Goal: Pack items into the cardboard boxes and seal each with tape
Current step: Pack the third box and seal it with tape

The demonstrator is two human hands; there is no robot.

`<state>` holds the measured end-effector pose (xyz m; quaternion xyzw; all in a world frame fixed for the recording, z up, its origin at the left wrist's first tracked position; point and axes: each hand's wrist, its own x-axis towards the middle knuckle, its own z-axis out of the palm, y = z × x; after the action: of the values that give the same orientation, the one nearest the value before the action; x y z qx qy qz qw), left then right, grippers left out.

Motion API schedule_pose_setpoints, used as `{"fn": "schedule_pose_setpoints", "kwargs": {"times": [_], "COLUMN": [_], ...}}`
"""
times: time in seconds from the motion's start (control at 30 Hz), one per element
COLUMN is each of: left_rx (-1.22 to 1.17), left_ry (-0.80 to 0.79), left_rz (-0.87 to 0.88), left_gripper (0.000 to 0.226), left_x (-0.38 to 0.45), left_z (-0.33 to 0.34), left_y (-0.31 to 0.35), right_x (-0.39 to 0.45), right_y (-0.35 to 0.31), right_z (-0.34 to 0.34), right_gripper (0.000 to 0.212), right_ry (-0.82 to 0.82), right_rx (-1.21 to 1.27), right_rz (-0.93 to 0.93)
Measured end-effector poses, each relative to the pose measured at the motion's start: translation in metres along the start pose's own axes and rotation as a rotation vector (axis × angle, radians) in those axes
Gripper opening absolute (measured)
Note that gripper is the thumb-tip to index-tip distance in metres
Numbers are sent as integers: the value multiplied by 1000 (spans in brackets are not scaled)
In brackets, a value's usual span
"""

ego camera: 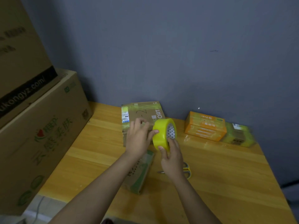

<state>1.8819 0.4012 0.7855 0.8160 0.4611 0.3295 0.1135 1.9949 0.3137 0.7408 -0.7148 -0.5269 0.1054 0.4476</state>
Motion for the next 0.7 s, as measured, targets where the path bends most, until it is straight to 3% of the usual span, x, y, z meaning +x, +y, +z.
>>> {"fn": "schedule_pose_setpoints", "kwargs": {"times": [0.1,0.33,0.57,0.7], "left_rx": [11,-167,-37,82], "left_ry": [71,-20,24,7], "left_rz": [43,-5,123,174], "left_gripper": [26,8,7,11], "left_x": [-3,6,7,7], "left_z": [0,-11,-12,-7], "left_y": [0,-12,-11,-11], "right_x": [0,-2,-3,-9], "right_y": [-1,-1,-4,-4], "right_z": [2,-4,-4,-4], "right_gripper": [37,54,56,45], "right_ry": [-13,-80,-66,-71], "right_rx": [-7,-35,-81,-111], "right_rz": [16,-52,-62,-50]}}
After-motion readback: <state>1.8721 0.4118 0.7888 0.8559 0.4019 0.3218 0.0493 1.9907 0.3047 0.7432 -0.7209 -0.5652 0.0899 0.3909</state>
